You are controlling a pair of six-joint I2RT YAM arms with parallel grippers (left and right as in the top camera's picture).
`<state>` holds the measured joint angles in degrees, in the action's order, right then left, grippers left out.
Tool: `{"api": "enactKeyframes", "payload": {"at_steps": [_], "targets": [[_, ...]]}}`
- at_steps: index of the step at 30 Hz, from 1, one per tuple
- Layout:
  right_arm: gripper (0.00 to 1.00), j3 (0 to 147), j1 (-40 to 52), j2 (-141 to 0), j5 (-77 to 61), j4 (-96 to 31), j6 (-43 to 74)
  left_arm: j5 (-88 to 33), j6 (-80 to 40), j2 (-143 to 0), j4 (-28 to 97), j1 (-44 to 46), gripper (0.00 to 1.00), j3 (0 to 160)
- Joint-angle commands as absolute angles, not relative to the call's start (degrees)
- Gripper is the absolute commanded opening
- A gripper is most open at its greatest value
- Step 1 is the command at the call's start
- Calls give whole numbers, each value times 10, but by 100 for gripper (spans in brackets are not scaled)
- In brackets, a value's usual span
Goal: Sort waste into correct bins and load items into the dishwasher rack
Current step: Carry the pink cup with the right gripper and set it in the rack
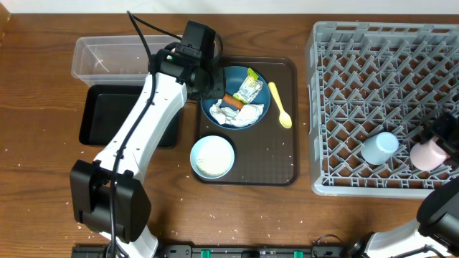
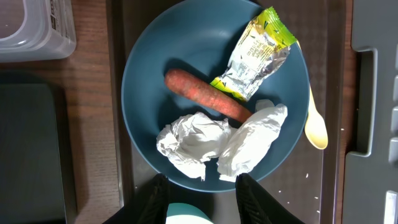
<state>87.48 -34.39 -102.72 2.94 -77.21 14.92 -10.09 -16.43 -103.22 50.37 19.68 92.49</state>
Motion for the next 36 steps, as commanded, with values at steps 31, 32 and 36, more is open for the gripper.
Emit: {"api": "enactKeyframes", "payload": {"at_steps": [31,32,36], "targets": [[54,952,-350,-1033,-51,-784,122,-94,-157,-1037,516,197,38,921],[54,948,-350,-1033,-42,-784,122,-94,-157,-1037,516,197,38,921],[54,922,-350,-1033,-35,-775,124,-94,-157,-1037,518,197,38,921]]}}
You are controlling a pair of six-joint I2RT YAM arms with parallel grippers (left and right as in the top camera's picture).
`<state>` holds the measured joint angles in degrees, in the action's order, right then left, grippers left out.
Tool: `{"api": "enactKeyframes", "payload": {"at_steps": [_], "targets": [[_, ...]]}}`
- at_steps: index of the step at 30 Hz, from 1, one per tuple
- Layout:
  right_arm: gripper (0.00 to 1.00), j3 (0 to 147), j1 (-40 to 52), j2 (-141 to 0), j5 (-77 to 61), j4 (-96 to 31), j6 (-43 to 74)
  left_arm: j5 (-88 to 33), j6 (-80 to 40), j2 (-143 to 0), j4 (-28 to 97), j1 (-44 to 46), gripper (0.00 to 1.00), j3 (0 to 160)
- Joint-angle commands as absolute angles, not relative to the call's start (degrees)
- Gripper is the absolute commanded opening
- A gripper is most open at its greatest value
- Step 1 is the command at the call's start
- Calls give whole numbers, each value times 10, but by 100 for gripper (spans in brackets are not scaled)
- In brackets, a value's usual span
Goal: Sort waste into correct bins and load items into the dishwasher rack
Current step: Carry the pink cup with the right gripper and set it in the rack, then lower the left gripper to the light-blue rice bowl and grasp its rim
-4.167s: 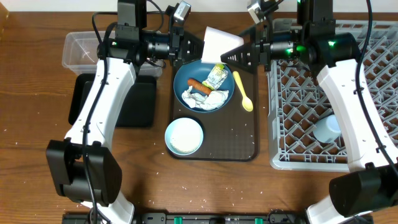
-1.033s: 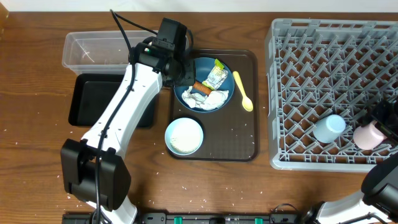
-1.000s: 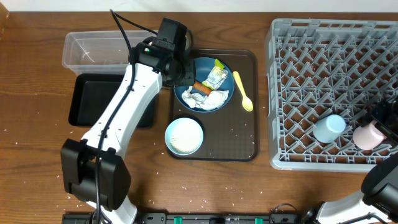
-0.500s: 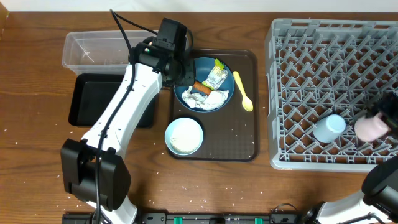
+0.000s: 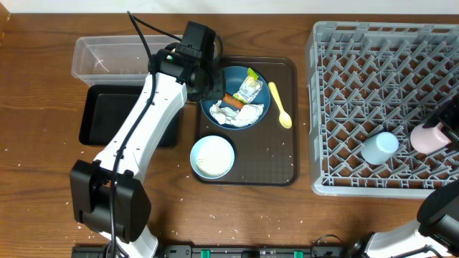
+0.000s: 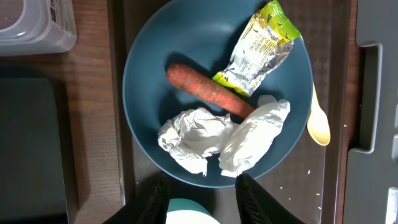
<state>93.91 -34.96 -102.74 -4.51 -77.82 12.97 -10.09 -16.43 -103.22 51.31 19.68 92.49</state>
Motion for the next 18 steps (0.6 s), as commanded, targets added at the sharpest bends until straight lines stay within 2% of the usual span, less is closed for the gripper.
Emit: {"api": "enactKeyframes", "payload": {"at_steps": [1,12,15,18], "targets": [[54,914,-350,-1033,-33,-771,124,-94,-157,-1037,519,197,38,921],[55,863,-350,-1033,-16,-736,133,-94,-157,-1037,523,197,38,921],[64,862,-350,-1033,-15,-735,133,-94,-157,-1037,523,197,38,921],[86,863,-350,-1033,-15,-735,133,-94,-157,-1037,523,197,38,921]]}}
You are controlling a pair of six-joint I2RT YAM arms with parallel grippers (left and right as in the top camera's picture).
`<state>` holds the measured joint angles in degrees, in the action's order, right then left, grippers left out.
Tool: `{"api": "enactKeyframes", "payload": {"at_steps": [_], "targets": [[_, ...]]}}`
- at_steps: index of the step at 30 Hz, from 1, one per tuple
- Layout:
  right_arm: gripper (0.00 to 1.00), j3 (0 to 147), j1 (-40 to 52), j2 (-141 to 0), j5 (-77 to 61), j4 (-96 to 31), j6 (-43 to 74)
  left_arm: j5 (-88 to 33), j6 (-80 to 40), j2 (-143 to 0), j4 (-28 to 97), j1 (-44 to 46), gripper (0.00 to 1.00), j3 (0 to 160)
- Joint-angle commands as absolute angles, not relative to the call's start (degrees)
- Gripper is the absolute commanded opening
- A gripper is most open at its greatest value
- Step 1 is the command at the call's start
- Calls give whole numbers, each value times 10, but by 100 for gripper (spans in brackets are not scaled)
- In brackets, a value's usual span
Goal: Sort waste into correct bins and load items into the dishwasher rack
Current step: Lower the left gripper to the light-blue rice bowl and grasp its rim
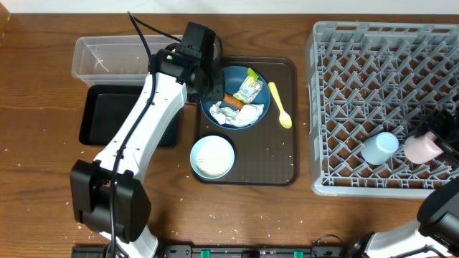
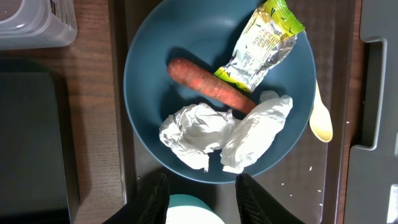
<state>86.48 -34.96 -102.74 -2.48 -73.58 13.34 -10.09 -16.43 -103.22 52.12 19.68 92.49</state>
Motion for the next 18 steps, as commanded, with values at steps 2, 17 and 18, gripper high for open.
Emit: {"api": "enactKeyframes", "payload": {"at_steps": [2,17,18], "targets": [[98,863,-350,-1033,-18,-735,133,-94,-157,-1037,523,197,38,921],[98,1061,-319,-1025,-149,-789,76,-108,-133,-1036,523,197,45,921],[97,1071,-313,-1024,-165,-789,67,-112,-125,-1036,523,198,48,921]]}}
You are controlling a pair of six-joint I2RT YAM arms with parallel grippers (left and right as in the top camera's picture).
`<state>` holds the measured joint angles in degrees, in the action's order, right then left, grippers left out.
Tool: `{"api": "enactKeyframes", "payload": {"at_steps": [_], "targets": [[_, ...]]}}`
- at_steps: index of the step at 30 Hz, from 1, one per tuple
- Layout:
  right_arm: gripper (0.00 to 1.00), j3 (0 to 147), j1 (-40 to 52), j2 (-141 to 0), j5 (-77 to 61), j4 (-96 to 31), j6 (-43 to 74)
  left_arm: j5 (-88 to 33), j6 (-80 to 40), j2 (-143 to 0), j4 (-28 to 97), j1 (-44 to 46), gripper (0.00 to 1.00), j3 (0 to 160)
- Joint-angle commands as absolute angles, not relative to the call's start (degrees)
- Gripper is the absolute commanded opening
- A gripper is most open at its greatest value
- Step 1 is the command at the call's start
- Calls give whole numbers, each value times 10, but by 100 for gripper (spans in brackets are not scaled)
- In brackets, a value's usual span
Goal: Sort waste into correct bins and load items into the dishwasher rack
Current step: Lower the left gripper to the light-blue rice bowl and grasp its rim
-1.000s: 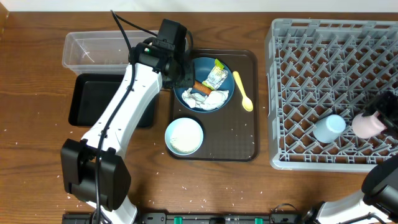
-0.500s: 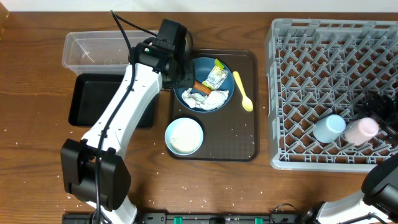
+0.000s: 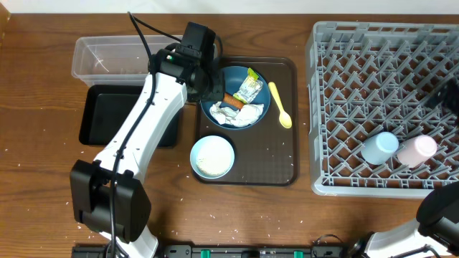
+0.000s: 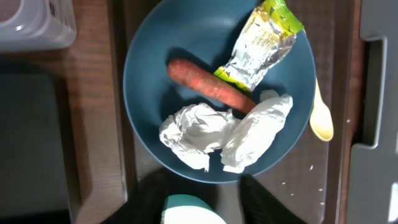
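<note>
A blue plate on the brown tray holds a carrot, a green-and-silver wrapper and two crumpled tissues. A yellow spoon lies beside the plate. My left gripper hangs open above the plate's near rim, with a white-and-teal bowl below it. In the grey dishwasher rack a pink cup lies beside a blue cup. My right gripper is a dark shape at the right edge, apart from the cups and holding nothing.
A clear plastic bin stands at the back left, with a black bin just in front of it. The left arm reaches from the front left across both bins. Crumbs dot the wooden table.
The pink cup has been let go and lies in the rack next to the blue cup. My right gripper has moved back to the right edge. The left gripper has barely moved.
My right gripper held the pink cup over the rack's right front corner at each earlier moment, shifting it slightly. Now the cup rests beside the blue cup and the gripper is away. My left gripper stayed open over the plate throughout.
</note>
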<state>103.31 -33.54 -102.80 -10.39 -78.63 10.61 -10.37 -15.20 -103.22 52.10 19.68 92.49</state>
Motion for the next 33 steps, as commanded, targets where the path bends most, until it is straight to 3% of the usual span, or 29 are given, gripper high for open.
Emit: {"api": "enactKeyframes", "payload": {"at_steps": [1,5,19,27,33], "targets": [[96,1084,-303,-1024,-184,-788,58,-114,-120,-1036,523,198,50,921],[95,1117,-243,-1024,-213,-773,46,-113,-120,-1036,526,206,54,921],[96,1120,-3,-1024,-180,-719,46,-109,-145,-1036,603,228,55,921],[97,1120,27,-1024,-157,-715,47,-98,-221,-1011,731,239,55,921],[97,1120,27,-1024,-156,-715,46,-78,-274,-962,725,300,55,892]]}}
